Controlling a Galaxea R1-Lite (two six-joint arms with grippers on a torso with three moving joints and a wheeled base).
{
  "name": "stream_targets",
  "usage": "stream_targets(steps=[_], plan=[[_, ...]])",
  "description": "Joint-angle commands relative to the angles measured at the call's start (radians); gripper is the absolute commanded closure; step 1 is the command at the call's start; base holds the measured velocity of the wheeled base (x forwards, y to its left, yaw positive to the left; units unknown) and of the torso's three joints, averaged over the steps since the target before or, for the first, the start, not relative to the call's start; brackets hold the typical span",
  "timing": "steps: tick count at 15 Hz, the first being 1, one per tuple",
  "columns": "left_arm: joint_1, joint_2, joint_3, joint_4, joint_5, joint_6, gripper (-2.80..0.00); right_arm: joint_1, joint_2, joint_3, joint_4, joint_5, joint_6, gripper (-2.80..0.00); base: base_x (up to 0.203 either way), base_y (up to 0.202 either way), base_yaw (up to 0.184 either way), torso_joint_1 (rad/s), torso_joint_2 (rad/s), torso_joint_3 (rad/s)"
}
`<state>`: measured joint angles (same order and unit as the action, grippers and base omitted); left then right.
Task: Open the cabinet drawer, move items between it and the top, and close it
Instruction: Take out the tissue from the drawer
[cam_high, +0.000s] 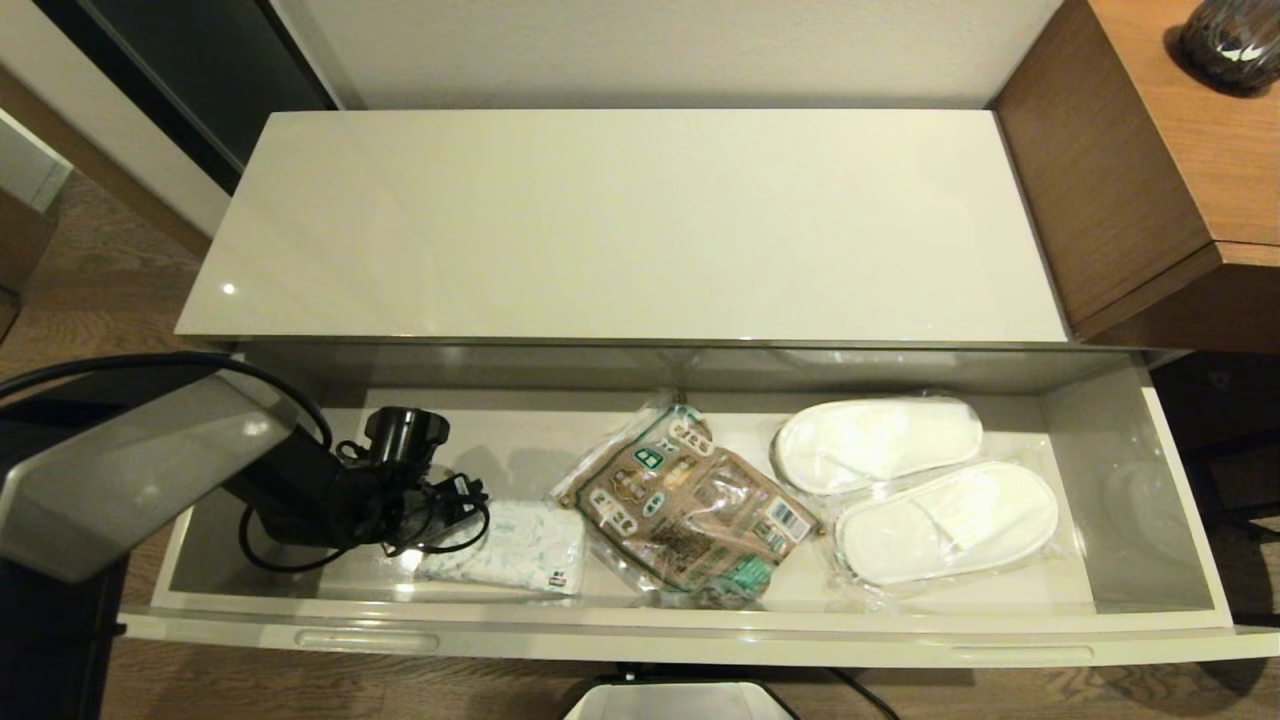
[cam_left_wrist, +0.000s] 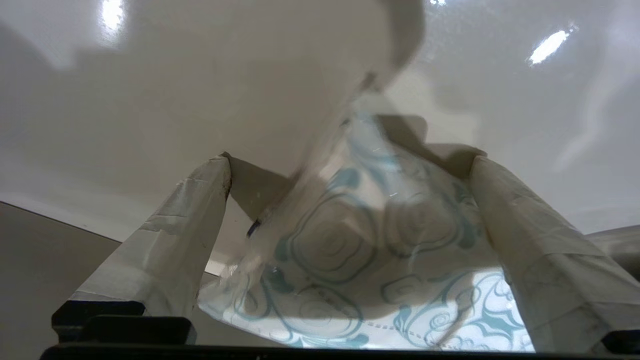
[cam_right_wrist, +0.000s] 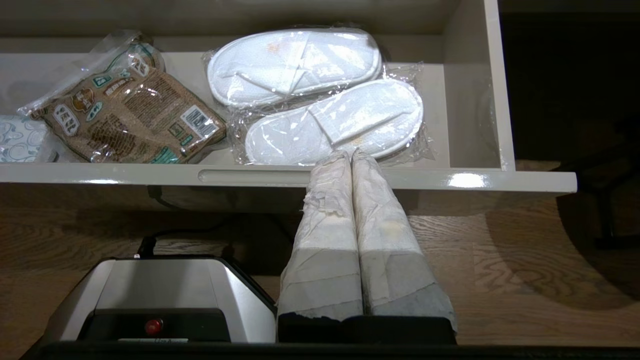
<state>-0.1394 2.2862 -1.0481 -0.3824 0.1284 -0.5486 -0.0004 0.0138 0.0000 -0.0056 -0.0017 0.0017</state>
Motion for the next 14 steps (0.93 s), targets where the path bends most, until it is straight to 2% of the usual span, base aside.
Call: stream_targets(steps=[1, 7, 12, 13, 14], plan=[[-0.021, -0.007, 0.004, -0.004, 0.033, 0.021, -2.8, 0.0, 0.002, 0.002, -0.001, 0.0, 0.0, 0.0, 0.0, 0.0, 0.0, 0.0, 0.0, 0.0], [-0.071, -0.005, 0.016, -0.012, 0.152, 0.081, -2.8, 0.0, 0.002, 0.002, -0.001, 0.0, 0.0, 0.0, 0.0, 0.0, 0.0, 0.0, 0.0, 0.0], [-0.077, 0.007, 0.035, -0.029, 0.181, 0.101, -2.8, 0.0, 0.002, 0.002, -0.001, 0.0, 0.0, 0.0, 0.0, 0.0, 0.0, 0.0, 0.0, 0.0], [-0.077, 0.008, 0.036, -0.031, 0.185, 0.108, -2.01, 0.0, 0.002, 0.002, -0.001, 0.0, 0.0, 0.0, 0.0, 0.0, 0.0, 0.0, 0.0, 0.0], [-0.077, 0.02, 0.039, -0.048, 0.184, 0.111, 0.0, 0.0, 0.002, 0.002, -0.001, 0.0, 0.0, 0.0, 0.0, 0.0, 0.0, 0.0, 0.0, 0.0]])
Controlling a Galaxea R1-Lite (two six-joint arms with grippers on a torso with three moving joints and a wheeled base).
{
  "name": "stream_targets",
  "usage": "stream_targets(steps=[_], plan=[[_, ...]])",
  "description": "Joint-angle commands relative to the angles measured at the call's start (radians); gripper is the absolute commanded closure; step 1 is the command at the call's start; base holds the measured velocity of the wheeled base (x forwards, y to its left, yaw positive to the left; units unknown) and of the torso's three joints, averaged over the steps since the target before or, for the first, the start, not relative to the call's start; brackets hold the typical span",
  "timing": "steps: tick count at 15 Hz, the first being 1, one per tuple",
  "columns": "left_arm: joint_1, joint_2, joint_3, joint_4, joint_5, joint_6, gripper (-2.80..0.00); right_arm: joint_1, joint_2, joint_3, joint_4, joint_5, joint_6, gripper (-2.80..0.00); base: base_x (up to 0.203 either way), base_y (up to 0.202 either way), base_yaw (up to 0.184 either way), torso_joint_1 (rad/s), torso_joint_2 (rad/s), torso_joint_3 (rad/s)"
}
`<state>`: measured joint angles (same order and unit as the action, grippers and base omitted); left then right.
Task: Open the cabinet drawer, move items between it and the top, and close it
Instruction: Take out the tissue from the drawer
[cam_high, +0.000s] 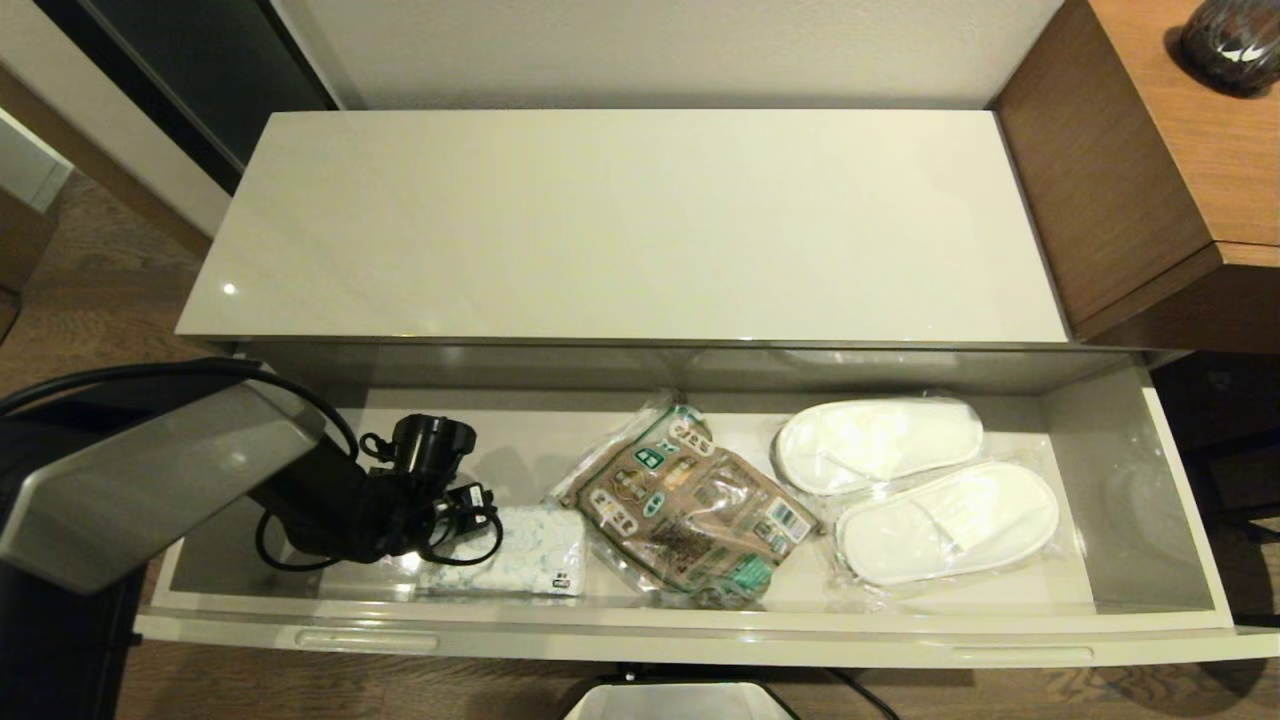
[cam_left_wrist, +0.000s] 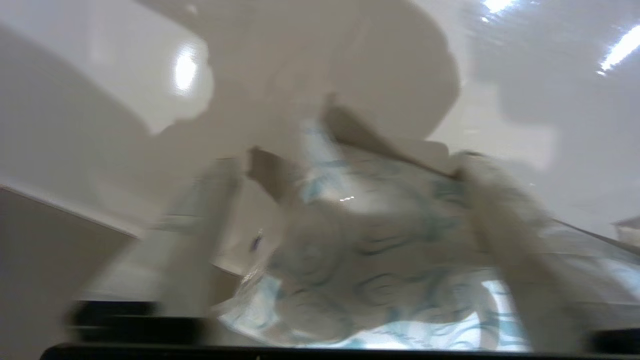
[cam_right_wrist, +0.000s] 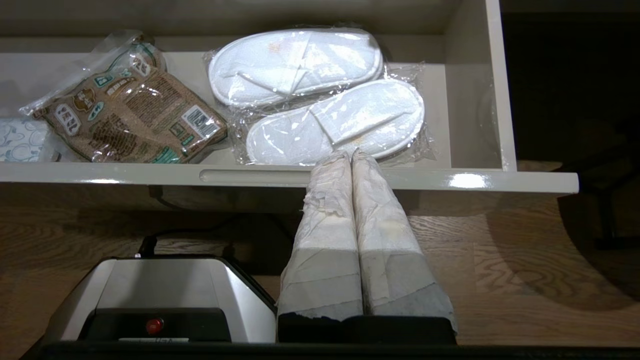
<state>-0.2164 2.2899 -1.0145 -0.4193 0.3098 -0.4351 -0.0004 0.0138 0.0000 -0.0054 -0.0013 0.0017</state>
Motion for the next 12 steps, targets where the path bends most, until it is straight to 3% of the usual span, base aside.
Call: stream_targets(steps=[1, 12], plan=[[0.001, 0.027, 0.009, -0.039, -0.004, -0.005, 0.0, 0.0, 0.002, 0.002, -0.001, 0.0, 0.0, 0.0, 0.0, 0.0, 0.0, 0.0, 0.0, 0.0], [0.008, 0.083, 0.02, -0.065, -0.04, -0.005, 0.0, 0.0, 0.002, 0.002, -0.001, 0.0, 0.0, 0.0, 0.0, 0.0, 0.0, 0.0, 0.0, 0.0]])
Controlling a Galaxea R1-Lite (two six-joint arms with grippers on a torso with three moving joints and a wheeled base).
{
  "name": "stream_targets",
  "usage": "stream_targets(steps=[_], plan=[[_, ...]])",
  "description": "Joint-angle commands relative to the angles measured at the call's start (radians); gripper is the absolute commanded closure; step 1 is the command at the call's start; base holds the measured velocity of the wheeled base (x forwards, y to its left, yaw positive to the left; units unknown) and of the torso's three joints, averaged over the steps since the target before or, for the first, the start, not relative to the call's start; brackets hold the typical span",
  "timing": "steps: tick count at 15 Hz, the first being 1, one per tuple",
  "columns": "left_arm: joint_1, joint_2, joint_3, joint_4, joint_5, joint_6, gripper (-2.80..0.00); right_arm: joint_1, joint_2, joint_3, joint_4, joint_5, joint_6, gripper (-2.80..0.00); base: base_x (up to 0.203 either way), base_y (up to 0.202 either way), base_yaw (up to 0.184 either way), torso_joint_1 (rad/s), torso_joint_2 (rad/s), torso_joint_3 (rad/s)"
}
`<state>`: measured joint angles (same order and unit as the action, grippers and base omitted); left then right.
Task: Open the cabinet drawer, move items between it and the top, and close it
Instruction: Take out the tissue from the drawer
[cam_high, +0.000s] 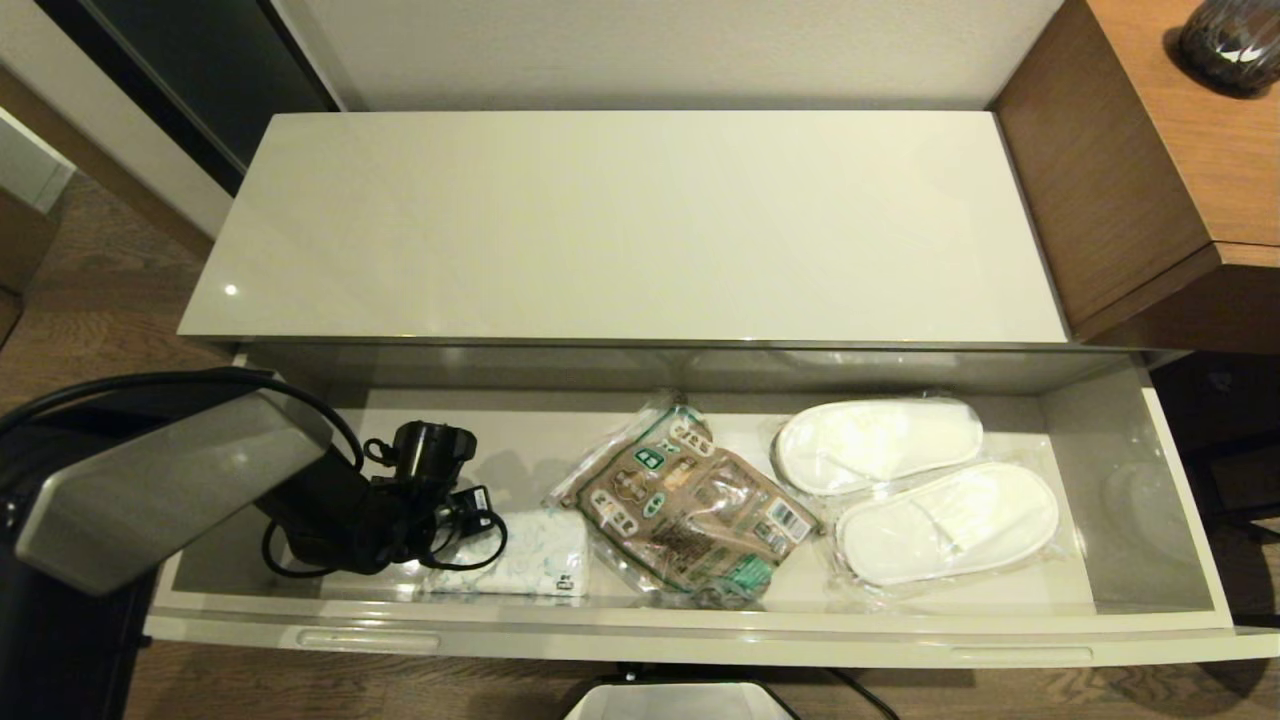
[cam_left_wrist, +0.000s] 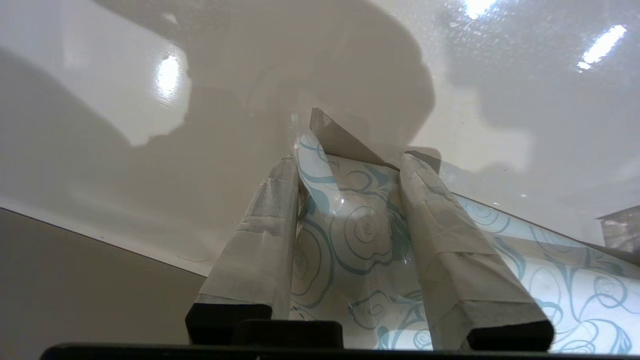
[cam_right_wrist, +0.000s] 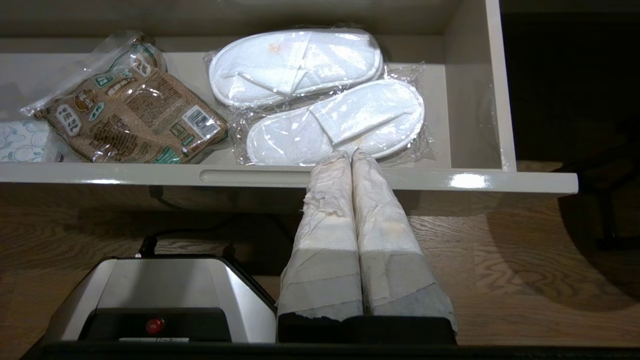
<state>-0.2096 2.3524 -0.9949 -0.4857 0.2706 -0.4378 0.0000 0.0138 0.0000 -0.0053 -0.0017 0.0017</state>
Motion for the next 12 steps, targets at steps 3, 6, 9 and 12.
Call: stream_targets(steps=[3, 6, 9, 12], plan=[[0.001, 0.021, 0.001, 0.001, -0.001, -0.002, 0.0, 0.0, 0.002, 0.002, -0.001, 0.0, 0.0, 0.0, 0.0, 0.0, 0.0, 0.0, 0.0, 0.0], [0.001, 0.021, 0.001, 0.001, -0.002, -0.004, 0.0, 0.0, 0.002, 0.002, -0.001, 0.0, 0.0, 0.0, 0.0, 0.0, 0.0, 0.0, 0.0, 0.0], [0.001, 0.018, -0.002, 0.001, -0.002, -0.002, 0.0, 0.0, 0.002, 0.002, -0.001, 0.0, 0.0, 0.0, 0.0, 0.0, 0.0, 0.0, 0.0, 0.0], [0.001, 0.006, -0.002, 0.001, -0.002, -0.002, 0.0, 0.0, 0.002, 0.002, -0.001, 0.0, 0.0, 0.0, 0.0, 0.0, 0.0, 0.0, 0.0, 0.0]])
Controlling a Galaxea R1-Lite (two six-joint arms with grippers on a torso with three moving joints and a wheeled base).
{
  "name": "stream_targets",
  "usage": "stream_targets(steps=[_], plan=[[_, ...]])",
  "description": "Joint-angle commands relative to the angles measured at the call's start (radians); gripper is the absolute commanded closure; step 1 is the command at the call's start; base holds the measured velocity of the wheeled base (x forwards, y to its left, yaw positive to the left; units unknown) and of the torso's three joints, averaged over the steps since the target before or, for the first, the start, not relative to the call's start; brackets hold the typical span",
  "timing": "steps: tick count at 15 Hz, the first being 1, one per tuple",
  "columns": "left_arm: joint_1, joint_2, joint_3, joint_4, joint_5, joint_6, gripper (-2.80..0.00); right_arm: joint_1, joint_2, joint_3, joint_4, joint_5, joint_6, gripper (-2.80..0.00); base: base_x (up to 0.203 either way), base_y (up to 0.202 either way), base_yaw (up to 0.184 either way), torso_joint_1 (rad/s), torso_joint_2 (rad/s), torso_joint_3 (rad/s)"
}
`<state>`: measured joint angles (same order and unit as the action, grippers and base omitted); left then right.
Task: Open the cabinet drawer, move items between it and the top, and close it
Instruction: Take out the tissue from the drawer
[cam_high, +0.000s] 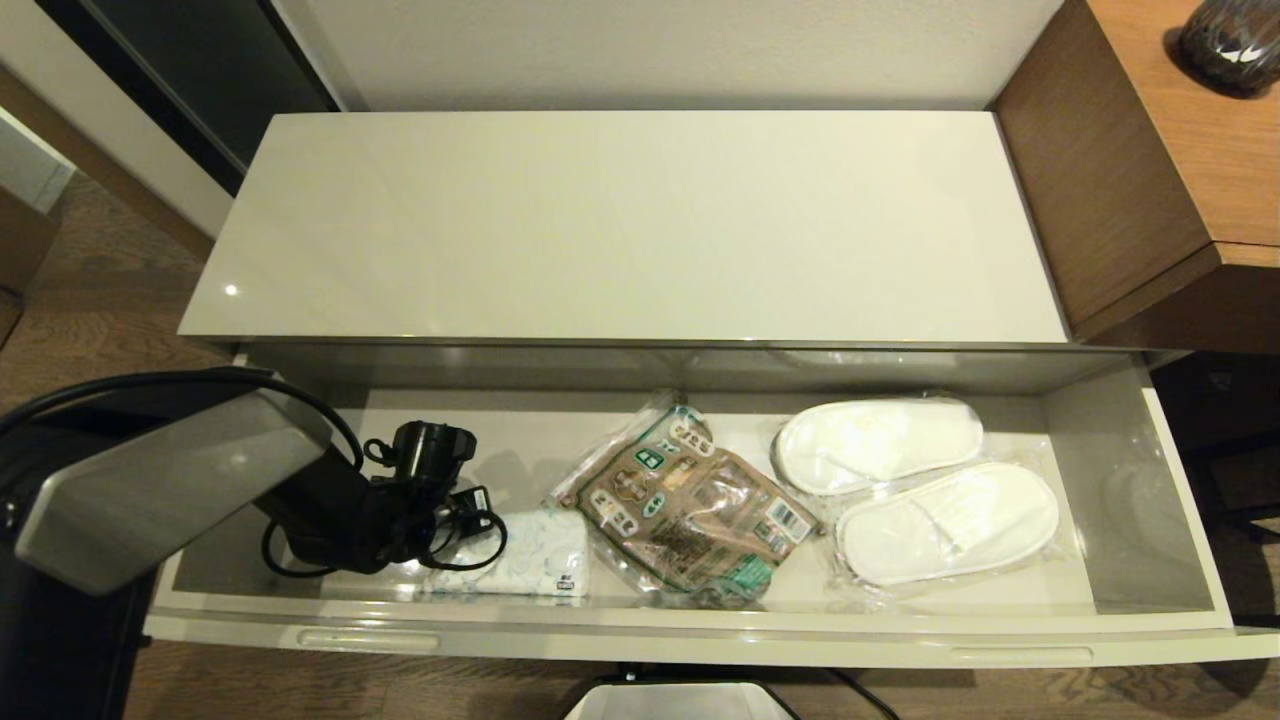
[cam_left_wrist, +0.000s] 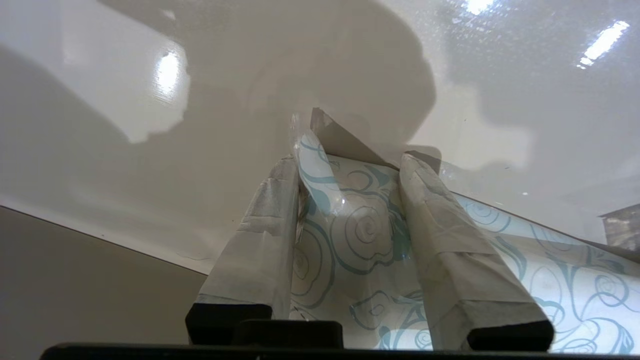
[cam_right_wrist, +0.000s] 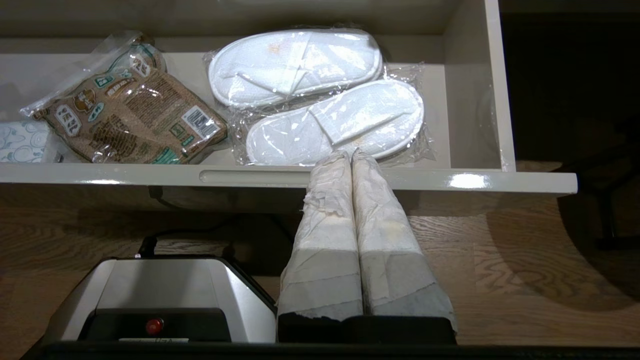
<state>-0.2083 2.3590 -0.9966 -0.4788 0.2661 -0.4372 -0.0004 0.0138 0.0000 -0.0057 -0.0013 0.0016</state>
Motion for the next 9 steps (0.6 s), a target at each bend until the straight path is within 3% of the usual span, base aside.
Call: stream_targets(steps=[1, 9], plan=[[0.0, -0.003, 0.0, -0.006, 0.002, -0.003, 0.0, 0.0, 0.002, 0.002, 0.0, 0.0, 0.0, 0.0, 0.0, 0.0, 0.0, 0.0, 0.0, 0.0], [0.0, -0.185, -0.011, 0.036, 0.002, 0.012, 0.0, 0.0, 0.002, 0.002, 0.0, 0.0, 0.0, 0.0, 0.0, 0.0, 0.0, 0.0, 0.0, 0.0]])
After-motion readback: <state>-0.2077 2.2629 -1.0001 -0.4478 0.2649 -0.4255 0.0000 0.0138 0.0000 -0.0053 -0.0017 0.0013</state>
